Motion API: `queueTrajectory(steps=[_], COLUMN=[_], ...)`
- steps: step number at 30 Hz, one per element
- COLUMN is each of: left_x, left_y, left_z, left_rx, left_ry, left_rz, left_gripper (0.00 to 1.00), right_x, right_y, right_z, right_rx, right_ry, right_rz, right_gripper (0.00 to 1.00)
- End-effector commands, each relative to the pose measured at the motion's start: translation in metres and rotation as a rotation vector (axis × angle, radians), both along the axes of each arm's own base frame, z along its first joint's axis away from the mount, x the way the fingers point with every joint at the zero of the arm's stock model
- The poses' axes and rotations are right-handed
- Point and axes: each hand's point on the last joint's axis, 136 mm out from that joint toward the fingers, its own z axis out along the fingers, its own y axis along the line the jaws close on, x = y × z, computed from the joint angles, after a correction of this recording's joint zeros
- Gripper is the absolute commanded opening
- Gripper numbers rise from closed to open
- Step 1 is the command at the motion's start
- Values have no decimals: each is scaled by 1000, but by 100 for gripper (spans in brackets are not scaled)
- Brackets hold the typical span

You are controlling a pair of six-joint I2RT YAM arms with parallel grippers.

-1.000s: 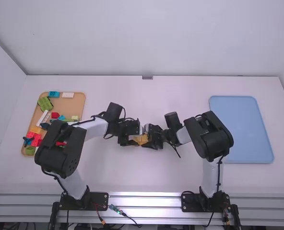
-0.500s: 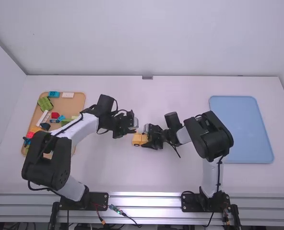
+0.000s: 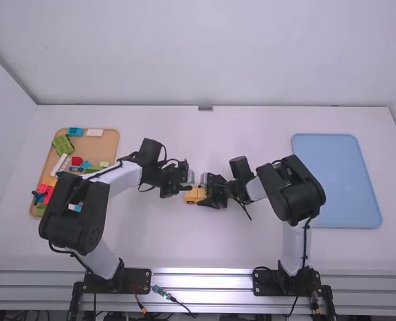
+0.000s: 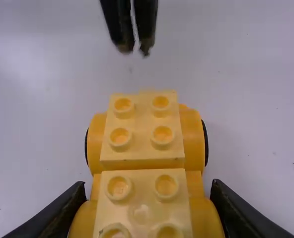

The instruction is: Assemble lego blocks to make yellow taxi

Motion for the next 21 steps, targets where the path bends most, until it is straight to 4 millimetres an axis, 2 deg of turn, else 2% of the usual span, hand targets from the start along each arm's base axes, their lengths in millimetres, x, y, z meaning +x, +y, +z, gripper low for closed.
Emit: queueTrajectory(steps=[1,19,21], left_x=[-6,-9,-9], left_y=[-3,-10,-11], left_z=[-3,-23,-30], left_rx=[-21,-52,-51], left_ry=[26,76,85], left_rz=[-17,-36,-37], left_gripper=[2,2,2], right_x=[-4,-4,-4], right_y=[-1,-1,-1], right_z=[-8,-8,-8], right_rx=[-18,-17,-18], right_ry=[28,28,28], right_rz=[-6,-5,-5], right_gripper=[58,58,58])
